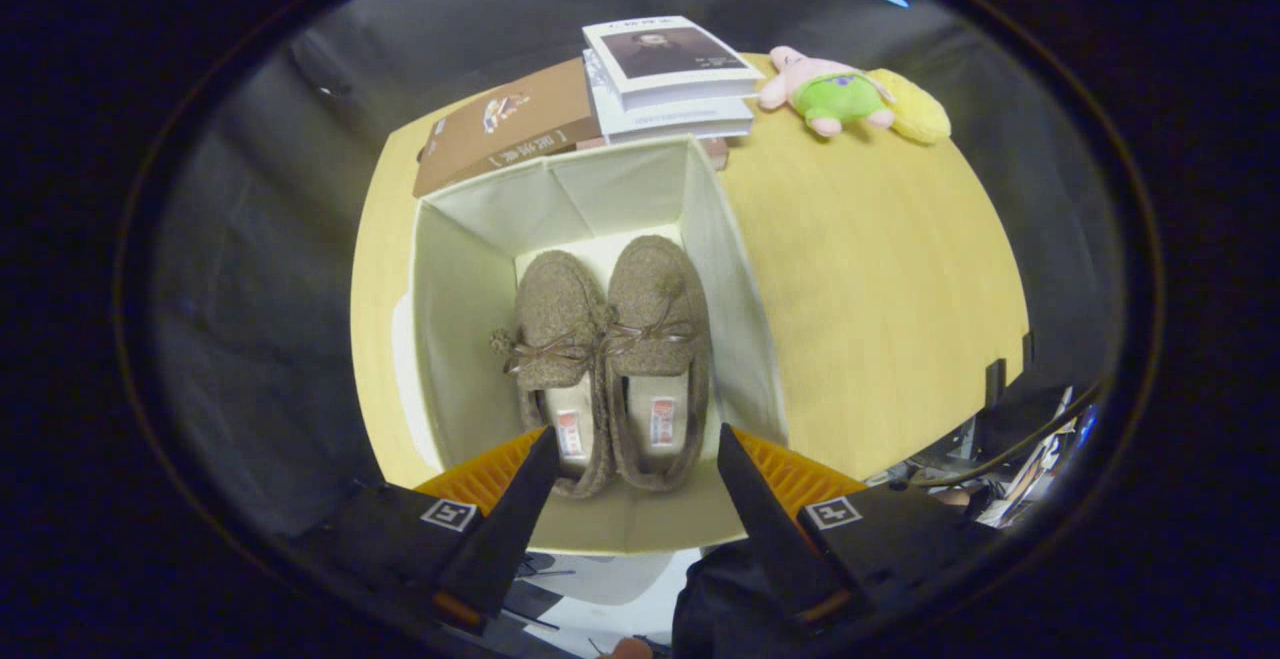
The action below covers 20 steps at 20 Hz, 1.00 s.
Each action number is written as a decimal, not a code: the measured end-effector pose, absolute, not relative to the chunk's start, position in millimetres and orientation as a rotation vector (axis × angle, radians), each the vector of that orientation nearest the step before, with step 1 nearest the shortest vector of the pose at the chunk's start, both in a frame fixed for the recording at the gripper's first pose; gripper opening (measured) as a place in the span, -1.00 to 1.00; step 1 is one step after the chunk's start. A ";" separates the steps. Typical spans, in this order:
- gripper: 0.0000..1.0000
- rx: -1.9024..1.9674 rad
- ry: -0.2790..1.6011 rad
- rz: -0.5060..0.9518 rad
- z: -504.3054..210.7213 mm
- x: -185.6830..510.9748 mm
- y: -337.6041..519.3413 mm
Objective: Open the storage box then place both shoes into the box .Put the left shoe in first, then the right shoe, with the right side of both shoes facing outward in a uniform manner.
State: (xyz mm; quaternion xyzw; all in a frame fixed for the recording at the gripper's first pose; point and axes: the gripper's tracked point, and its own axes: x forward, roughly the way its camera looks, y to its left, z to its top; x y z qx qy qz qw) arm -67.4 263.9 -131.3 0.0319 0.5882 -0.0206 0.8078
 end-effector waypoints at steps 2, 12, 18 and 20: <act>1.00 0.106 1.202 -0.034 -113.9 -64.5 255.4; 1.00 0.014 1.041 -0.135 -97.8 -68.4 111.0; 1.00 -0.016 0.794 -0.160 -89.5 -27.1 32.0; 1.00 -0.010 0.620 -0.173 -69.3 3.3 15.5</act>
